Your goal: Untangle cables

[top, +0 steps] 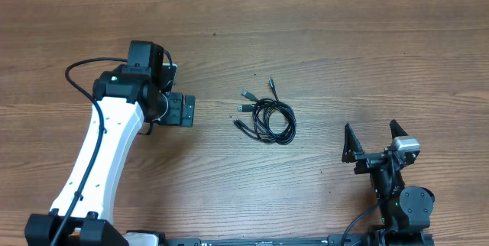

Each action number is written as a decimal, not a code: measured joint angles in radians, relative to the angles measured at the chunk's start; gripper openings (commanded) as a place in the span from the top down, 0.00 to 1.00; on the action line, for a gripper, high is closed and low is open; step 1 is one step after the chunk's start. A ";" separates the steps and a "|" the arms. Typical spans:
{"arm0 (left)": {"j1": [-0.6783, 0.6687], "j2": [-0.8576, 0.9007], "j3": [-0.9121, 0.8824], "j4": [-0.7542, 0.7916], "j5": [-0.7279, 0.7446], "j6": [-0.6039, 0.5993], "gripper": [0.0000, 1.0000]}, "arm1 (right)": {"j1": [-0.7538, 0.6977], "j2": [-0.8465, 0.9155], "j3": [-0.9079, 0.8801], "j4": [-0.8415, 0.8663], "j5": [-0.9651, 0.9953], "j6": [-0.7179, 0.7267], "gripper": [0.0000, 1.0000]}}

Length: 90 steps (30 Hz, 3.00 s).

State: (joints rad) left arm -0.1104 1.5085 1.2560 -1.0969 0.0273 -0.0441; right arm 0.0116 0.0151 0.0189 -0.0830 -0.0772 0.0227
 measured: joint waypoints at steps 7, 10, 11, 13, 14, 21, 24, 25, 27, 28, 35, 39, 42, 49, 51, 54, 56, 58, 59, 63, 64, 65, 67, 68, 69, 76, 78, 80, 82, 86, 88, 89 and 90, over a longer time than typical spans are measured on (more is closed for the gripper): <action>0.000 0.018 0.016 -0.007 0.009 0.001 0.00 | 0.000 0.000 0.000 0.000 0.000 0.000 0.00; 0.000 0.018 0.030 -0.012 0.019 0.008 0.00 | 0.000 0.000 0.000 0.000 0.000 0.000 0.00; 0.000 0.018 0.037 -0.016 0.023 0.013 0.00 | 0.000 0.000 0.000 0.000 0.000 0.000 0.00; 0.000 0.018 0.049 -0.023 0.026 0.019 0.00 | 0.000 0.000 0.000 0.000 0.000 0.000 0.00; 0.000 0.018 0.055 -0.026 0.028 0.022 0.00 | 0.000 0.000 0.000 0.000 0.000 0.000 0.00; 0.000 0.018 0.062 -0.033 0.034 0.026 0.00 | 0.000 0.000 0.000 0.000 0.000 0.000 0.00; 0.000 0.018 0.063 -0.033 0.037 0.026 0.00 | 0.000 0.000 0.000 0.000 0.000 0.000 0.00; 0.000 0.018 0.064 -0.033 0.038 0.026 0.00 | 0.000 0.000 0.000 0.000 0.000 0.000 0.00; 0.000 0.018 0.070 -0.033 0.040 0.026 0.00 | 0.000 0.000 0.000 0.000 0.000 0.000 0.00; 0.000 0.018 0.075 -0.033 0.041 0.026 0.00 | 0.000 0.000 0.000 0.000 0.000 0.000 0.00; 0.000 0.018 0.095 -0.034 0.043 0.045 0.00 | 0.000 0.000 0.000 0.000 0.000 0.000 0.00; 0.000 0.018 0.095 -0.033 0.046 0.050 0.00 | 0.000 0.000 0.000 0.000 0.000 0.000 0.00; 0.000 0.018 0.095 -0.028 0.053 0.052 0.01 | 0.000 0.000 0.000 0.000 0.000 0.000 0.00; 0.000 0.018 0.095 -0.014 0.071 0.052 0.00 | 0.000 0.000 0.000 0.000 0.000 0.000 0.00; 0.000 0.018 0.095 -0.010 0.074 0.052 0.00 | 0.000 0.000 0.000 0.000 0.000 0.000 0.00; 0.000 0.018 0.095 -0.006 0.075 0.052 0.00 | 0.000 0.000 0.000 0.000 0.000 0.000 0.00; 0.000 0.018 0.095 -0.006 0.075 0.052 0.00 | 0.000 0.000 0.000 0.000 0.000 0.000 0.00; 0.000 0.018 0.095 -0.006 0.075 0.053 0.00 | 0.000 0.000 0.000 0.000 0.000 0.000 0.00; 0.000 0.018 0.095 -0.005 0.075 0.052 0.00 | 0.000 0.000 0.000 0.000 0.000 0.000 0.00; 0.000 0.018 0.095 -0.005 0.075 0.053 0.00 | 0.000 0.000 0.000 0.000 0.000 0.000 0.00; 0.000 0.018 0.095 -0.005 0.075 0.053 0.00 | 0.000 0.000 0.000 0.000 0.000 0.000 0.00; 0.000 0.018 0.095 -0.004 0.075 0.053 0.00 | 0.000 0.000 0.000 0.000 0.000 0.000 0.00; 0.000 0.018 0.095 -0.002 0.076 0.053 0.00 | 0.000 0.000 0.000 0.000 0.000 0.000 0.00; 0.000 0.018 0.095 -0.002 0.076 0.053 0.00 | 0.000 0.000 0.000 0.000 0.000 0.000 0.00; 0.000 0.018 0.095 -0.002 0.078 0.053 0.01 | 0.000 0.000 0.000 0.000 0.000 0.000 0.00; 0.000 0.018 0.095 -0.002 0.078 0.053 0.00 | 0.000 0.000 0.000 0.000 0.000 0.000 0.00; 0.000 0.018 0.095 -0.002 0.079 0.055 0.00 | 0.000 0.000 0.000 0.000 0.000 0.000 0.00; 0.000 0.018 0.095 -0.002 0.078 0.055 0.00 | 0.000 0.000 0.000 0.000 0.000 0.000 0.00; 0.000 0.018 0.095 -0.002 0.079 0.055 0.00 | 0.000 0.000 0.000 0.000 0.000 0.000 0.00; 0.000 0.018 0.095 -0.002 0.079 0.055 0.00 | 0.000 0.000 0.000 -0.001 0.000 0.000 0.00; 0.000 0.018 0.095 -0.002 0.078 0.055 0.00 | 0.000 0.000 0.000 0.000 0.000 0.000 0.00; 0.000 0.018 0.095 -0.002 0.078 0.055 0.00 | 0.000 0.000 0.000 0.000 0.000 0.001 0.00; 0.000 0.018 0.095 -0.002 0.079 0.055 0.01 | 0.000 0.000 0.000 0.000 0.000 0.000 0.00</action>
State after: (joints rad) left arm -0.1104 1.5265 1.3510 -1.0988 0.1059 0.0113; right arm 0.0116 0.0151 0.0189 -0.0830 -0.0772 0.0231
